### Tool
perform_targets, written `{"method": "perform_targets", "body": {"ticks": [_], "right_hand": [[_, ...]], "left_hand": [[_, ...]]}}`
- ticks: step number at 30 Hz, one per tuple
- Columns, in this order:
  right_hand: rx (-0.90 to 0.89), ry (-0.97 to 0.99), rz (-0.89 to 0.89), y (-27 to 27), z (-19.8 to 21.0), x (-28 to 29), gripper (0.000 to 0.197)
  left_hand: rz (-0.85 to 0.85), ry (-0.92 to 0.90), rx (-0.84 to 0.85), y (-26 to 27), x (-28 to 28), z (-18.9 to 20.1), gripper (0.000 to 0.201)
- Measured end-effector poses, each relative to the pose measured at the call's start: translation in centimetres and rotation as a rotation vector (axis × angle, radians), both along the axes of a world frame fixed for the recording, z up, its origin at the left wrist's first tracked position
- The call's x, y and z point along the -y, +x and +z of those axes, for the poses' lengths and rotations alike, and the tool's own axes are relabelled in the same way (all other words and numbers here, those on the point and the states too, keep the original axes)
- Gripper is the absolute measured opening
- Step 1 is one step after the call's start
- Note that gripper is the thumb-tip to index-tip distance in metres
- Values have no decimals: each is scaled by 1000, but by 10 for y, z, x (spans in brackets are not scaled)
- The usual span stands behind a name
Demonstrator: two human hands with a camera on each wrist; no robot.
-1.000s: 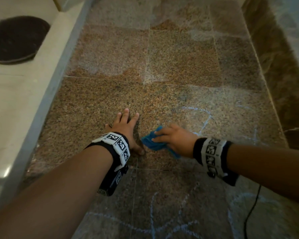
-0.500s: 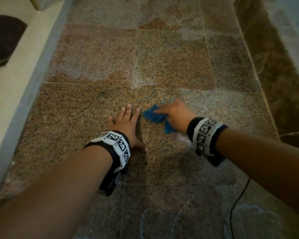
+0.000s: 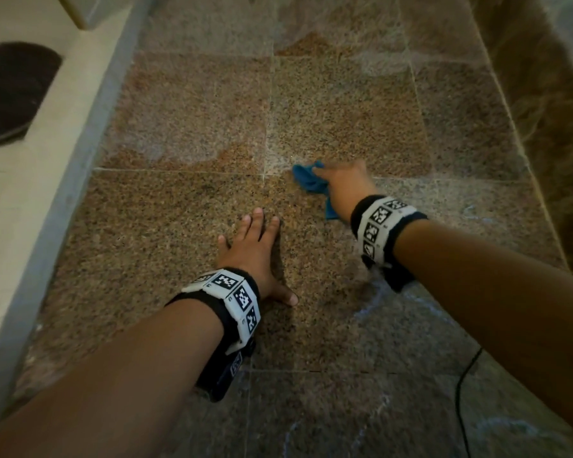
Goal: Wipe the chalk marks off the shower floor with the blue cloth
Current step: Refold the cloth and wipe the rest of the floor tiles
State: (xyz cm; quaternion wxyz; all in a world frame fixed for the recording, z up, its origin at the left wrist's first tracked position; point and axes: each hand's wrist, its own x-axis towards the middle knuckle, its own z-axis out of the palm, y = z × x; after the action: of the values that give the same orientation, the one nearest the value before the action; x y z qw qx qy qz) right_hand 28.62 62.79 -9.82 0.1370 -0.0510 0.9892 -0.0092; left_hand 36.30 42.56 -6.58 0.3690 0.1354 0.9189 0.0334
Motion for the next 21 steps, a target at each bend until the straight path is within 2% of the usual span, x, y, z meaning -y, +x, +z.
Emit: {"method": "perform_targets", "body": {"ticks": [1,3,6,8,11,14,17,19,21], "right_hand": [[14,16,-85,-3,4,2,59],[-4,-31,-88,7,2,22,55],[-38,-101,157,39,-6,56,61],[-59,-108,276,46,-10,51,63],[-45,-219,141,32,3,2,52],[-50,-70,-127,25,5,-57,52],[23,1,-221,36,0,-55,59],[83,-24,-133,53,3,-31,59],[65,3,54,75,7,-7,60]], "left_hand": [[-1,-1,0,0,0,0,144],[-2,-3,-5,0,-1,0,144],[1,5,-11,0,-1,0,144],[-4,6,-14,0,0,0,143],[-8,10,-4,0,1,1,143],[-5,6,13,0,2,2,142],[-3,-3,15,0,0,2,141],[-5,-5,6,0,-1,3,141],[-7,-14,-1,0,-1,3,142]]}}
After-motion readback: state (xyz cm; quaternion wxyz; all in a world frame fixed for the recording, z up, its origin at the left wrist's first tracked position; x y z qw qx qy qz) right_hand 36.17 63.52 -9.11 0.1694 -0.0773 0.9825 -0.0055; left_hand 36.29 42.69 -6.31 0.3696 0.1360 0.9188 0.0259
